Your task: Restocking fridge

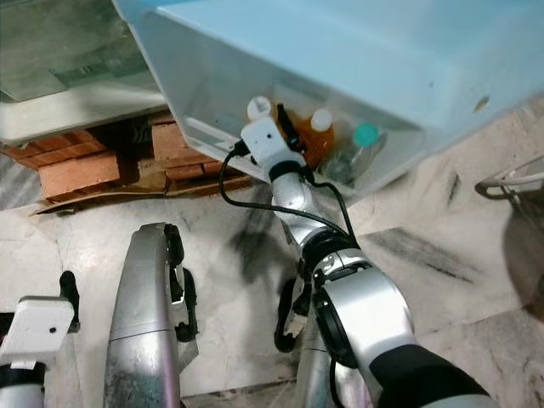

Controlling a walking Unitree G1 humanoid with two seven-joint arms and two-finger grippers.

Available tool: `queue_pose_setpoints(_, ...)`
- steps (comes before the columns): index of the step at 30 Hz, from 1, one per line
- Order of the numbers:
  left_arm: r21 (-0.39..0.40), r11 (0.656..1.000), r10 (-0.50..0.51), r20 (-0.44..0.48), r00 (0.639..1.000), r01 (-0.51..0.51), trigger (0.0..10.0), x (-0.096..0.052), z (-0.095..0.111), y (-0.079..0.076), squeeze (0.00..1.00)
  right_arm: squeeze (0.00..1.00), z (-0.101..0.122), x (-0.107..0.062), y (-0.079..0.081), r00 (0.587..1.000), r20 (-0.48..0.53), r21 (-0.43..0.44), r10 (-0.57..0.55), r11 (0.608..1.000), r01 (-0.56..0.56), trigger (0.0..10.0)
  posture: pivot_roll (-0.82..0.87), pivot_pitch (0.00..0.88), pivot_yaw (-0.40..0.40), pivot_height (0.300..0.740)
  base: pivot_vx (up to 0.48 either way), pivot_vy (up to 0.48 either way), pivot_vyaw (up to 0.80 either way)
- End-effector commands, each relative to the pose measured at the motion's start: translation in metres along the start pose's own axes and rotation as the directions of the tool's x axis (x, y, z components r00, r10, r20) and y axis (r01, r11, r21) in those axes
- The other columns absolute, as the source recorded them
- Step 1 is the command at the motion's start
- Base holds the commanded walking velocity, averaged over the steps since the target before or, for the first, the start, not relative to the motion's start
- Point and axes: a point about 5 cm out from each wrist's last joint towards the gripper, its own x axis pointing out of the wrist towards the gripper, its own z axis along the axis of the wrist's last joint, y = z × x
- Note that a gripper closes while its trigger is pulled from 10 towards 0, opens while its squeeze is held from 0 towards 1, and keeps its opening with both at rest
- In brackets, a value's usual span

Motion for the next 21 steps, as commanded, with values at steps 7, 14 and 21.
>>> queue_pose_setpoints(7, 0.009, 1.000, 0.002, -0.016, 1.000, -0.002, 10.0, 0.014, -0.011, -0.001, 0.00, 1.00, 0.011, 0.012, -0.018, 0.999, -0.004, 0.000, -0.053, 0.999, 0.053, 10.0, 0.23, 0.322, -0.042, 0.528, 0.000, 0.000, 0.00)
queue_pose_setpoints(14, -0.008, 1.000, -0.013, -0.009, 1.000, 0.013, 10.0, 0.023, -0.013, -0.008, 0.00, 0.00, -0.017, 0.000, -0.008, 0.988, -0.149, -0.048, 0.051, 0.997, -0.059, 10.0, 0.22, 0.301, -0.036, 0.528, 0.000, 0.000, 0.00)
queue_pose_setpoints(21, -0.013, 1.000, -0.021, -0.015, 1.000, 0.021, 10.0, 0.022, -0.016, -0.010, 0.00, 1.00, -0.040, -0.014, 0.002, 0.959, -0.258, 0.153, 0.121, 0.985, -0.083, 10.0, 0.23, 0.300, -0.038, 0.528, 0.000, 0.000, 0.00)
